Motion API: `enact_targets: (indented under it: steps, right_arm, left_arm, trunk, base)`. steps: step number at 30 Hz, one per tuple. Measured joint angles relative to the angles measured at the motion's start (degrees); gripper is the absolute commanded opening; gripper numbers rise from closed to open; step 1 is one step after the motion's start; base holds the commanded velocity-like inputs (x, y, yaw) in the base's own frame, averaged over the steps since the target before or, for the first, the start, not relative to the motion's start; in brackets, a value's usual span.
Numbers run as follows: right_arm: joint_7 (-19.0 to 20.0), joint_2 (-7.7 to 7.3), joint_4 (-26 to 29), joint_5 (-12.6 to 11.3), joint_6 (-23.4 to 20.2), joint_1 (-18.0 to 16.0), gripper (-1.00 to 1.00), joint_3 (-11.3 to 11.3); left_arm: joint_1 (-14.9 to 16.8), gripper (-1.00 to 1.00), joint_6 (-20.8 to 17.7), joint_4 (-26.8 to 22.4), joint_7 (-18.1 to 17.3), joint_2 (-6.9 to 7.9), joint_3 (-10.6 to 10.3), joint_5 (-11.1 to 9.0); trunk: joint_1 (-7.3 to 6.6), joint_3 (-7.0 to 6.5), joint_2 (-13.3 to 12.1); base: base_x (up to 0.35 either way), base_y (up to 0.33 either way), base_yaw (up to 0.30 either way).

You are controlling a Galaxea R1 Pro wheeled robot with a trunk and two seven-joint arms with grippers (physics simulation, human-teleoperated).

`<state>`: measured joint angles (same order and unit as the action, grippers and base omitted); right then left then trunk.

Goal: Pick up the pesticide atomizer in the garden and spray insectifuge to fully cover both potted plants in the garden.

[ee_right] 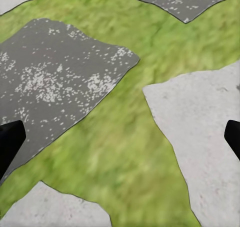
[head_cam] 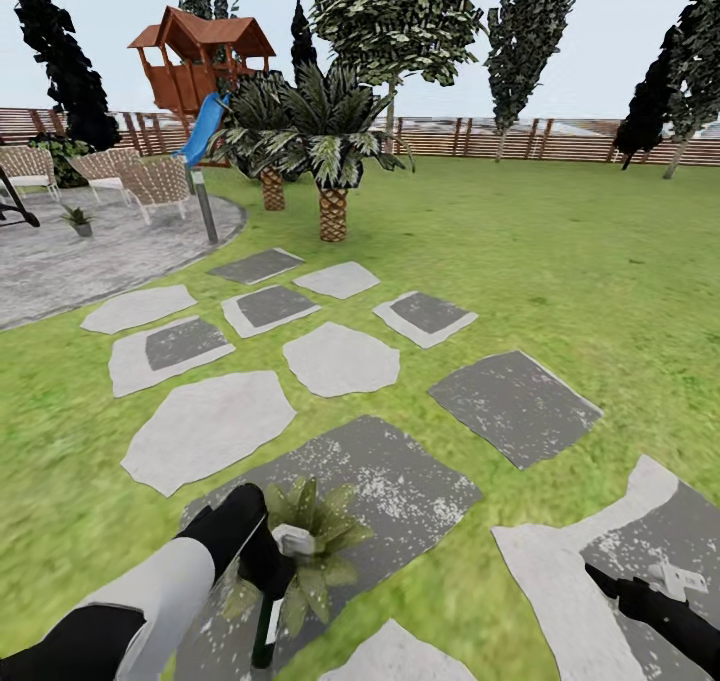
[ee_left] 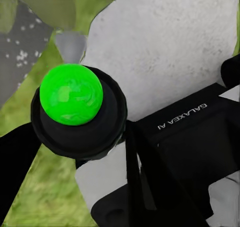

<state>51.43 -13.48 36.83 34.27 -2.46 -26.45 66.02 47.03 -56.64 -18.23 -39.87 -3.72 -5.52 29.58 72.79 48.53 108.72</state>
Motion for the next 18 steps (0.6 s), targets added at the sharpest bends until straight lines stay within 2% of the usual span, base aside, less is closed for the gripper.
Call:
enact_targets:
  steps: [2,9,10,12,15,17,18]
  right_arm:
    - [0.0,0.00,0.0,0.0,0.0,0.0,1.00,0.0]
    - [0.0,0.00,0.0,0.0,0.0,0.0,1.00,0.0]
    - [0.0,0.00,0.0,0.0,0.0,0.0,1.00,0.0]
    - [0.0,0.00,0.0,0.1,0.0,0.0,1.00,0.0]
    - [0.0,0.00,-0.1,0.1,0.0,0.0,1.00,0.0]
    - [0.0,0.00,-0.1,0.0,0.0,0.0,1.00,0.0]
    - [0.0,0.00,-0.1,0.0,0.0,0.0,1.00,0.0]
  left_arm:
    - [1.5,-1.00,-0.1,-0.2,0.0,0.46,-0.2,0.3]
    - [5.4,-1.00,-0.2,0.0,-0.3,4.25,-0.4,0.8]
    - [5.6,-1.00,-0.2,0.0,-0.2,4.62,-0.8,0.8]
    - [5.8,-1.00,-0.3,0.1,-0.2,5.46,-3.5,1.4]
    - [5.9,-1.00,-0.4,0.1,-1.4,5.71,-4.6,1.6]
    - [6.4,-1.00,-0.3,0.1,-3.4,5.78,-4.8,3.4]
    - [6.6,-1.00,-0.3,0.1,-5.1,5.79,-4.9,5.6]
  trunk:
    - [0.00,0.00,0.0]
    - [0.00,0.00,0.0]
    - [0.00,0.01,0.0]
    - [0.00,0.01,0.0]
    - [0.00,0.01,0.0]
    - [0.00,0.00,0.0]
    - [0.00,0.01,0.0]
  base:
    - [0.000,0.000,0.000]
    - [0.000,0.000,0.000]
    - [0.000,0.000,0.000]
    - [0.000,0.000,0.000]
    - [0.000,0.000,0.000]
    - [0.000,0.000,0.000]
    - [0.000,0.000,0.000]
